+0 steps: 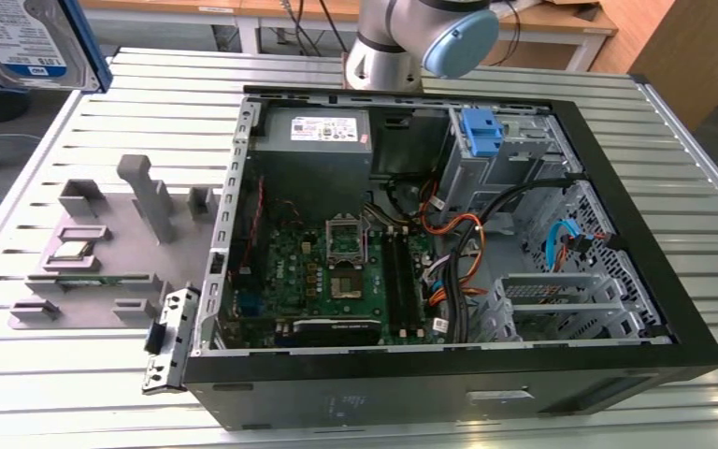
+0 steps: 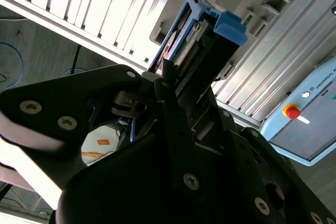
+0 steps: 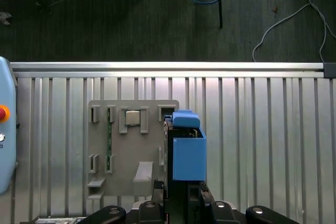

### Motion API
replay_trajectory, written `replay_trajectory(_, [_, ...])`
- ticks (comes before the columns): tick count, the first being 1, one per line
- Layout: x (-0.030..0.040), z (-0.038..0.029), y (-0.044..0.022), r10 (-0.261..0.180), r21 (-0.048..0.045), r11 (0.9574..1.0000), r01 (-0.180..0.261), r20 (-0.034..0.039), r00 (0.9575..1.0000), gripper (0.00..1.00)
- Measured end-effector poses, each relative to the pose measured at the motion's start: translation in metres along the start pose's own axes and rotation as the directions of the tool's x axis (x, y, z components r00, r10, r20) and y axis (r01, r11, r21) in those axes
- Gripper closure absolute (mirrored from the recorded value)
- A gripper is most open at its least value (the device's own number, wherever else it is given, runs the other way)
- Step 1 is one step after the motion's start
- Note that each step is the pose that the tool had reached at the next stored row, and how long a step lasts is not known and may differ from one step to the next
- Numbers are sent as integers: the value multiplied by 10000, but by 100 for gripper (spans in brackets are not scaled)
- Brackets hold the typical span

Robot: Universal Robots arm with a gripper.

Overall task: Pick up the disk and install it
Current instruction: 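Pick up the disk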

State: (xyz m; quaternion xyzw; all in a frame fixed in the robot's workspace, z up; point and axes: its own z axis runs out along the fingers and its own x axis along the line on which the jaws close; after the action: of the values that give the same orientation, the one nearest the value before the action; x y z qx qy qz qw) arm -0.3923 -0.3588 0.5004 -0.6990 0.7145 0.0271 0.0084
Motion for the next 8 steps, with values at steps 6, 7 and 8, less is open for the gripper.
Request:
replay_trajectory(6, [0, 0, -3, 0, 1, 10000, 0, 0, 10000, 65])
replay_trajectory(7, [0, 0, -3, 0, 1, 10000, 0, 0, 10000, 65])
replay_trajectory(8, [0, 0, -3, 0, 1, 10000, 0, 0, 10000, 65])
